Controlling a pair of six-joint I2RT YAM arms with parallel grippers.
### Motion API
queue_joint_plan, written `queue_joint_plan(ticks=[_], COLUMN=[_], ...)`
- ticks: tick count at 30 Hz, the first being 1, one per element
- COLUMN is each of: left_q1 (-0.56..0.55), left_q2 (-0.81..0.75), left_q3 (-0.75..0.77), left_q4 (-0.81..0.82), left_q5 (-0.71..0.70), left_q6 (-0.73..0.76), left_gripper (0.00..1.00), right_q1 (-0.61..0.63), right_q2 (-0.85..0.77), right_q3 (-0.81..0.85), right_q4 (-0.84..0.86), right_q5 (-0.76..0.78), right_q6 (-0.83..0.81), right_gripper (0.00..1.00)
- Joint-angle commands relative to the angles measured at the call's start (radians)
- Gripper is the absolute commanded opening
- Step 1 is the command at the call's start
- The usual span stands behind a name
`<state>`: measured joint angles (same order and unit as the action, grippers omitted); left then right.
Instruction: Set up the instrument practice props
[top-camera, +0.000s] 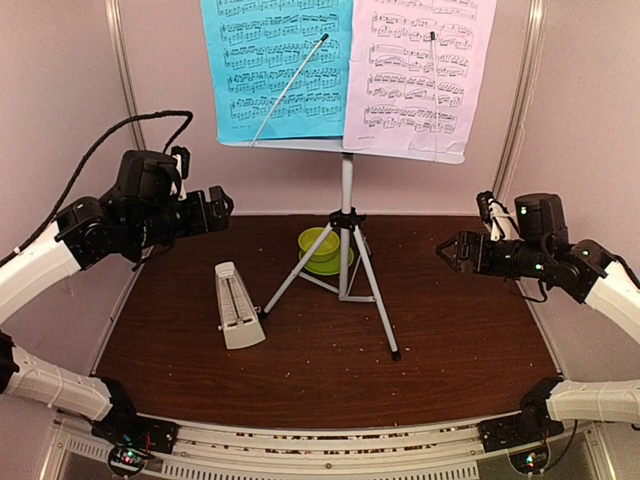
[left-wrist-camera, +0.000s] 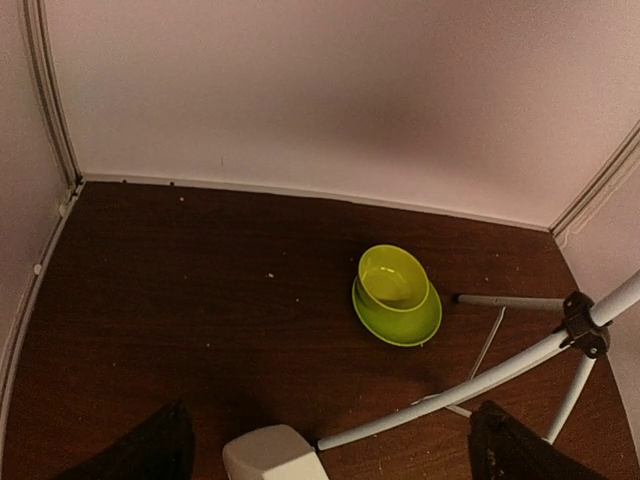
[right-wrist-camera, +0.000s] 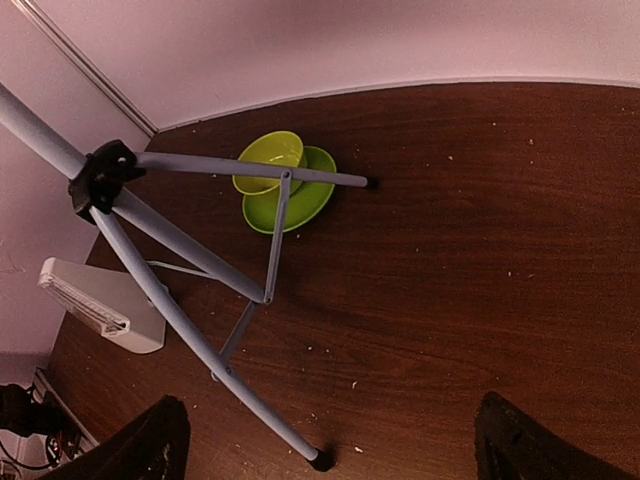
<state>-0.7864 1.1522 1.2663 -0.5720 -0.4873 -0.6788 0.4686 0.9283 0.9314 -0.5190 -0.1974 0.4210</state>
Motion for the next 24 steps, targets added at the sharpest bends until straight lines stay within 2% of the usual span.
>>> queue_joint_plan(ticks=[1, 4, 8, 13, 24], left_q1=[0.004, 0.004, 0.004, 0.004, 0.004], left_q2=[0.055, 0.089, 0.130, 0.199, 0.302], left_q3=[-0.007, -0.018, -0.025, -0.001, -0.002], left_q4=[-0.106, -0.150, -0.199, -0.242, -0.277], left_q5=[0.003, 0.032, 0.040, 0.061, 0.088], left_q6=[-0.150, -0.207, -0.260, -0.260, -0.308], left_gripper=[0.98, 0.98, 0.98, 0.98, 0.98], right_q1=[-0.005, -0.005, -0.005, -0.005, -0.005], right_q2=[-0.038, -0.039, 0.031, 0.133, 0.103], right_q3=[-0.050, -0.070, -0.025, 0.047, 0.027], right_q4=[0.058, 0.058, -0.041, -0.125, -0.008], right_q5=[0.056, 0.112, 0.206, 0.221, 0.137], right_q6=[0.046, 0.098, 0.150, 0.137, 0.137], right_gripper=[1.00, 1.00, 1.00, 1.00, 1.00])
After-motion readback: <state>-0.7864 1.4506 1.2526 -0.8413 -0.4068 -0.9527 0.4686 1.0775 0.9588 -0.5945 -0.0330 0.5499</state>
